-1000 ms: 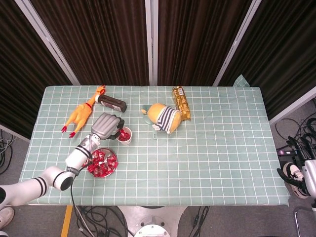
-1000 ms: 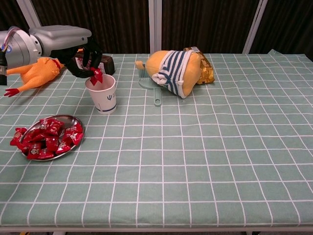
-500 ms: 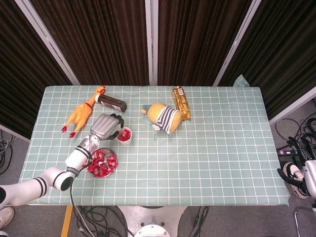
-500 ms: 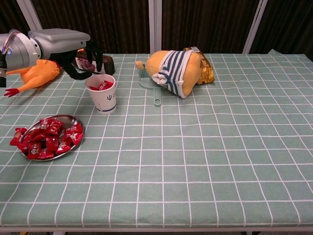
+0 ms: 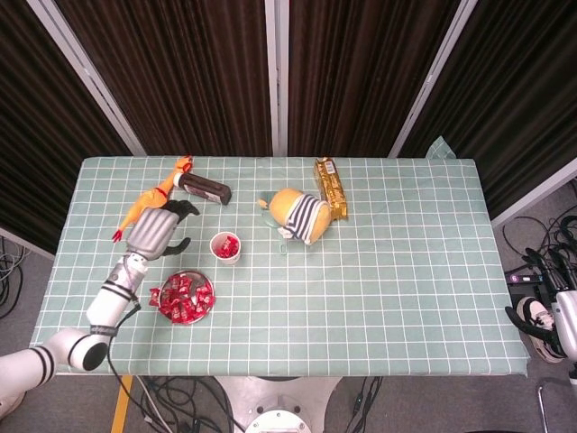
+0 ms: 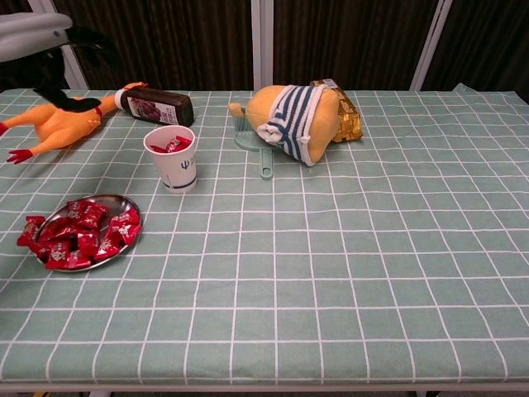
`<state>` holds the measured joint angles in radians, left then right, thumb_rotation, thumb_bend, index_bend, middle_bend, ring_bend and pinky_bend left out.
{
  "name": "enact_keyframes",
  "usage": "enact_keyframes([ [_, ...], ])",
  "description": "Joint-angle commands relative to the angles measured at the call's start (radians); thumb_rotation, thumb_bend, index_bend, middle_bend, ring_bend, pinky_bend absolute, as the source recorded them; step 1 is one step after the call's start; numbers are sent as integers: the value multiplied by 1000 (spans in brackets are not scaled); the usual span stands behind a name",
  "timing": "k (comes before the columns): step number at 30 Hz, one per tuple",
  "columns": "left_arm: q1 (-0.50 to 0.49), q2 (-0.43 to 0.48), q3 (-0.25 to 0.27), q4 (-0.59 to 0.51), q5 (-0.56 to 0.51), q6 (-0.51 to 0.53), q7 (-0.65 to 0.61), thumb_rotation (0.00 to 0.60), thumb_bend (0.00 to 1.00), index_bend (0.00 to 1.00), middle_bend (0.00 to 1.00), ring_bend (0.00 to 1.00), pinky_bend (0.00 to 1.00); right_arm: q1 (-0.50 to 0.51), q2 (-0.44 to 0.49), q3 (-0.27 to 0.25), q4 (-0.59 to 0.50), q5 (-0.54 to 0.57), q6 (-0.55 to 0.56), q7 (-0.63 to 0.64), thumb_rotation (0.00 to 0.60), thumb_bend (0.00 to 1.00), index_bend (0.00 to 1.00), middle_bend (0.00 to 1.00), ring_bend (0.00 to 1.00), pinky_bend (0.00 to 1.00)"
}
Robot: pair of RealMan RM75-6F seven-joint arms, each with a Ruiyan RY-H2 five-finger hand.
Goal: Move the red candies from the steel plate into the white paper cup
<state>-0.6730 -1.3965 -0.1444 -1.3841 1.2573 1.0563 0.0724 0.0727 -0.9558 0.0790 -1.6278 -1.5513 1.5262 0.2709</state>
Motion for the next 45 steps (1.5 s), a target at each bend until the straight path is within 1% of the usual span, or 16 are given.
enact_keyframes([
  [1,67,45,47,-45,27,54,-16,600,339,418,360,288,582,3,-2,0,1,-3,-1,1,600,162,78,204,53,252],
  [4,109,61,92,-53,53,71,-21,600,341,428,364,288,577,6,-4,0,1,-7,-5,0,600,162,79,204,53,253],
  [8,153,55,156,-42,95,74,-16,600,345,439,364,288,560,10,-4,0,-2,-11,-8,-4,600,162,79,204,53,253],
  [11,177,39,182,-26,99,64,-17,600,347,440,365,288,540,10,-3,0,-4,-10,-7,-6,600,161,79,204,53,255],
  [14,193,12,192,4,93,47,-27,600,346,456,364,288,527,10,-2,-1,-4,-11,-4,-5,600,162,79,204,53,255],
  [16,198,-8,197,27,98,40,-25,600,347,476,364,288,513,10,-3,0,-4,-12,-3,-4,600,162,79,204,53,256],
  [19,202,-46,202,72,108,28,-19,600,342,480,356,253,470,11,-3,0,-5,-13,-2,-4,600,162,79,204,53,257],
  [23,209,-81,196,121,101,19,5,600,324,457,302,184,396,8,-2,-1,-6,-12,1,-5,600,162,78,204,53,258],
  [26,216,-85,192,128,82,4,27,600,323,436,263,150,326,7,-2,-1,-5,-10,3,-4,600,161,79,204,53,258],
  [31,228,-82,190,129,67,-12,34,600,323,439,262,149,322,9,-2,-1,-7,-11,2,-5,600,161,78,204,53,258],
  [39,234,-96,178,152,66,-32,11,600,328,483,262,149,322,9,-3,-2,-9,-15,5,-6,600,161,79,204,53,258],
  [45,234,-99,172,158,66,-51,1,600,332,484,262,149,322,6,0,-3,-12,-14,9,-8,600,162,79,204,53,258],
])
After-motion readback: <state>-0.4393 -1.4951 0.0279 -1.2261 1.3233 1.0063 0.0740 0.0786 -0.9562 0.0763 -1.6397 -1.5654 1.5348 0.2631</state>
